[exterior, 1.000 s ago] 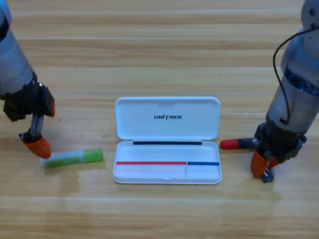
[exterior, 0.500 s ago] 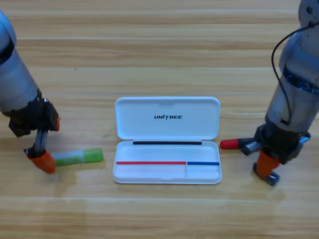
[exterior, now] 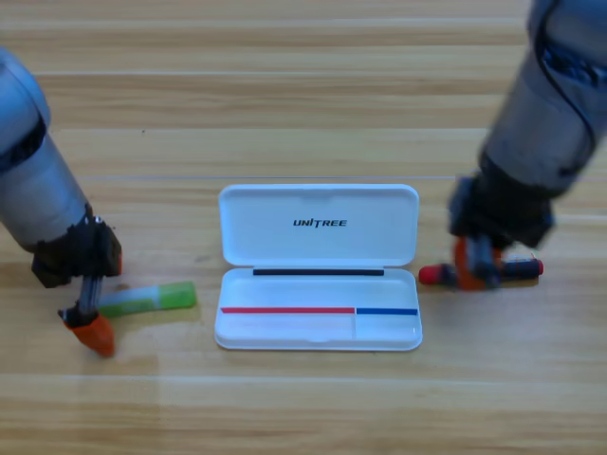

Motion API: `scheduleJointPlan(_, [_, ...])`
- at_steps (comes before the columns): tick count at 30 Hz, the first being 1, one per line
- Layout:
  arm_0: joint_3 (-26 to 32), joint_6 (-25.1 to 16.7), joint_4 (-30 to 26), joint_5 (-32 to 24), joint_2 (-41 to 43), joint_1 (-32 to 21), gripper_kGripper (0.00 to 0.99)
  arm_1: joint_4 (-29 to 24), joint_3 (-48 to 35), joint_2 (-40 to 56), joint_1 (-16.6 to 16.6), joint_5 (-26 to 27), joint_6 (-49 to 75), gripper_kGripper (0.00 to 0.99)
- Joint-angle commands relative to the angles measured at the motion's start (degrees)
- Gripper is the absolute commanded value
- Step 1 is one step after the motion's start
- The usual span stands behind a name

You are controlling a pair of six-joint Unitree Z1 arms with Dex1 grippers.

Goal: Clean up eraser and pencils

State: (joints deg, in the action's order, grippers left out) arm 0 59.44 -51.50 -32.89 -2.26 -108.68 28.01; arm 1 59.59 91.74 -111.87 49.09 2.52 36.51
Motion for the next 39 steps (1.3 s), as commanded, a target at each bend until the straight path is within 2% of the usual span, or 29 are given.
scheduleJointPlan(1, [-1.43, 1.41, 2.48, -0.37, -3.65, -0.33, 0.989, 1.23, 6.26, -7.57, 3.82, 0.12, 4.09, 0.000])
scheduleJointPlan(10, [-2.13, 2.11, 5.47, -0.20, -4.79, -0.24, 0.979, 1.58, 10.30, -12.93, 4.61, 1.09, 2.78, 0.000])
scheduleJointPlan(13, [-2.05, 2.11, 5.64, -0.11, -5.05, -0.24, 0.870, 1.75, 10.39, -14.07, 4.69, 1.44, 2.16, 0.000])
scheduleJointPlan(18, [-1.17, 1.06, 5.29, 0.07, -6.28, -0.24, 0.514, 2.02, 10.39, -15.57, 5.05, 1.44, 1.81, 0.000])
scheduleJointPlan(20, [-0.73, -0.09, 5.20, 0.07, -6.37, -0.24, 0.224, 2.02, 10.66, -16.36, 5.05, 1.44, 1.72, 0.000])
scheduleJointPlan(21, [-0.02, -0.44, 4.50, 0.15, -6.63, -0.24, 0.000, 2.02, 10.92, -16.71, 5.05, 1.44, 1.72, 0.000])
scheduleJointPlan(25, [0.59, 0.44, 3.01, 0.68, -5.40, -0.24, 0.000, 2.02, 11.71, -17.85, 5.13, 1.44, 1.37, 0.000])
scheduleJointPlan(39, [5.86, -1.41, -6.49, 2.00, 3.03, -0.24, 0.000, 2.02, 13.12, -20.23, 5.13, 1.18, 0.84, 0.000])
